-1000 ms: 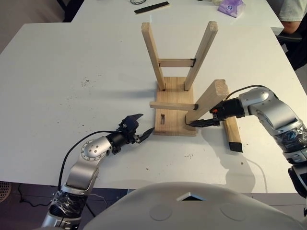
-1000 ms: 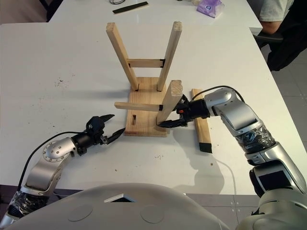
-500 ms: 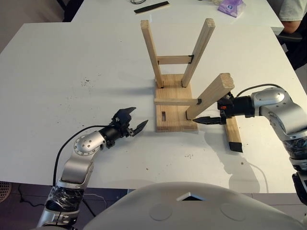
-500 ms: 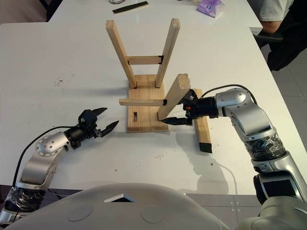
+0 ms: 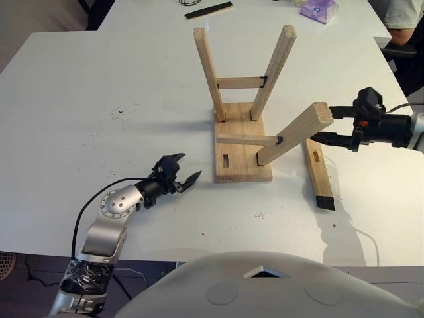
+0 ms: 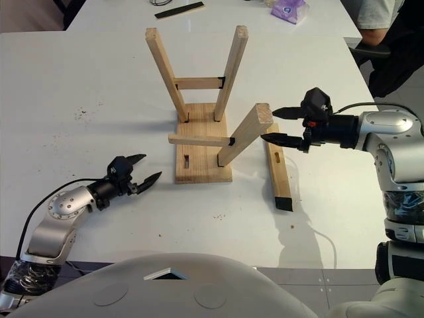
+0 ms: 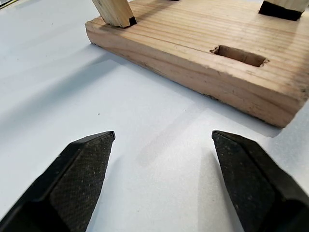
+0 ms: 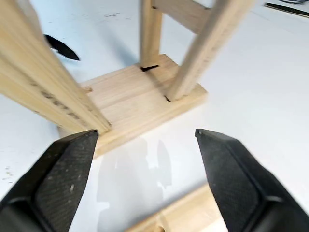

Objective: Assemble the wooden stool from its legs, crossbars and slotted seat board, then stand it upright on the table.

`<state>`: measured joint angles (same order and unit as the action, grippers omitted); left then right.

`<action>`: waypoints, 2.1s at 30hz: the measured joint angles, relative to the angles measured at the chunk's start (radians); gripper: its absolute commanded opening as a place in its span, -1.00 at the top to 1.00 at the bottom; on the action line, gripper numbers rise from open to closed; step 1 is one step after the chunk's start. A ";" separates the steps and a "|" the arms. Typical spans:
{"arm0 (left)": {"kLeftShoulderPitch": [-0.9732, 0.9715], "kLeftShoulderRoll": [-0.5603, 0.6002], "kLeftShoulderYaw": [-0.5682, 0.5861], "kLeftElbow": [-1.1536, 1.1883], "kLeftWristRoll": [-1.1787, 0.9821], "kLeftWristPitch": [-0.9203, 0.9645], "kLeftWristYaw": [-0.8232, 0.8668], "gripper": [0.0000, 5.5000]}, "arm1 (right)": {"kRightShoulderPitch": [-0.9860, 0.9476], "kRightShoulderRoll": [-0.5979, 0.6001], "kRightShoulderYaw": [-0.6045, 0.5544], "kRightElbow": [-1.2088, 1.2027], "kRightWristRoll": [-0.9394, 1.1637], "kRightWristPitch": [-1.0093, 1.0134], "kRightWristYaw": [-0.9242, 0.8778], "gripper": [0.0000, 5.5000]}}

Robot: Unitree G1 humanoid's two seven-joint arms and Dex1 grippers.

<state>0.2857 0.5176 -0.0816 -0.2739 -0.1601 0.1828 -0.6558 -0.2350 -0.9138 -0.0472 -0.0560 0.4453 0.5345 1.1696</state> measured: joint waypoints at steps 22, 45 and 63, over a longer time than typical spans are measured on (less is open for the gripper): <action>0.221 -0.063 0.037 -0.154 0.011 -0.002 0.131 -0.36 | 0.518 0.199 -0.193 -0.753 0.001 0.924 -0.675 -0.67; 0.152 -0.072 0.028 -0.123 -0.019 -0.001 0.106 -0.36 | 0.547 0.301 -0.101 -0.532 -0.110 0.494 -0.793 0.25; -0.586 0.031 0.409 -0.348 -0.933 0.461 0.296 -0.36 | -0.394 0.256 -0.451 -0.267 0.808 0.513 -0.586 0.25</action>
<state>-0.3008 0.5487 0.3272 -0.6216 -1.0933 0.6436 -0.3602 -0.6289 -0.6581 -0.4980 -0.3229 1.2531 1.0470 0.5840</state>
